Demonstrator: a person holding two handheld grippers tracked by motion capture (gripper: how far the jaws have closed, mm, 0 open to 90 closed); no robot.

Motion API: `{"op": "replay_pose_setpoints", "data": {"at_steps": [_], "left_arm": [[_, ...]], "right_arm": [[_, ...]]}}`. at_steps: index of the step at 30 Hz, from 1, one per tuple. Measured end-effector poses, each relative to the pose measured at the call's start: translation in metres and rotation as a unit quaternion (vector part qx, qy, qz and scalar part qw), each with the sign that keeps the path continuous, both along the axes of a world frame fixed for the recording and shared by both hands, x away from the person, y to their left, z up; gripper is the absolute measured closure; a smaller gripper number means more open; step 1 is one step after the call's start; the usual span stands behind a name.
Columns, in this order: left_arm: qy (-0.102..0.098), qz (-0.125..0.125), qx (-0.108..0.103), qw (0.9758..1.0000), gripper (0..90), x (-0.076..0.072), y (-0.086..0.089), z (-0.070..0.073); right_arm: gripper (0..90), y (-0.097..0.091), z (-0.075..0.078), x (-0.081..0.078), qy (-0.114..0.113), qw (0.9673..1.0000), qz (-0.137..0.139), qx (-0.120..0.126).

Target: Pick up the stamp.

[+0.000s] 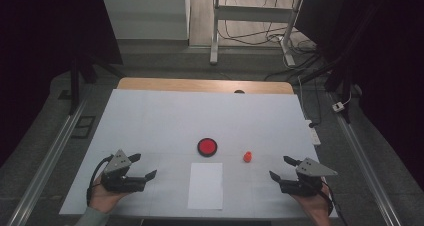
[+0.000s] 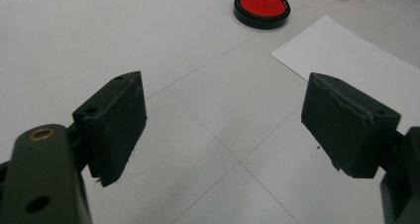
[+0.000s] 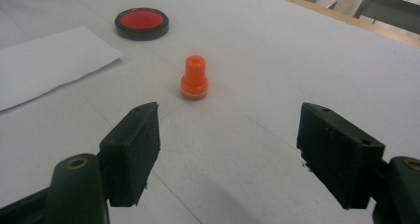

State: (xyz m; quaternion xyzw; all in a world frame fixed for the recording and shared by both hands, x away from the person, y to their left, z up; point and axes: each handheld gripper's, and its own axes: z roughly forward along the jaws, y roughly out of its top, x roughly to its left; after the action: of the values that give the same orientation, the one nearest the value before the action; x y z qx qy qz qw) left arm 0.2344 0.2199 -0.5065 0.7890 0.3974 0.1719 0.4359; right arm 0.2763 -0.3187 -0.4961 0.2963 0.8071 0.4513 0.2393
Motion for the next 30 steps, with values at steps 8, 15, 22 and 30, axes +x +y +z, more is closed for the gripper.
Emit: {"op": "replay_pose_setpoints", "data": {"at_steps": [8,15,22,30], "left_arm": [[0.0,0.0,0.001,1.0,18.0,0.0,0.001,0.0],[0.002,-0.001,0.004,1.0,18.0,0.001,0.001,-0.001],[-0.001,0.001,0.005,1.0,18.0,-0.001,0.0,-0.001],[-0.002,0.003,0.006,1.0,18.0,0.0,0.0,-0.002]], "right_arm": [[25.7,-0.002,0.001,0.0,0.0,1.0,-0.007,0.002],[27.2,-0.001,0.001,0.001,0.003,1.0,-0.006,0.002],[28.0,0.0,0.012,0.002,-0.004,0.9999,-0.011,0.007],[28.0,0.008,0.032,0.006,-0.006,0.9999,-0.011,0.004]]}}
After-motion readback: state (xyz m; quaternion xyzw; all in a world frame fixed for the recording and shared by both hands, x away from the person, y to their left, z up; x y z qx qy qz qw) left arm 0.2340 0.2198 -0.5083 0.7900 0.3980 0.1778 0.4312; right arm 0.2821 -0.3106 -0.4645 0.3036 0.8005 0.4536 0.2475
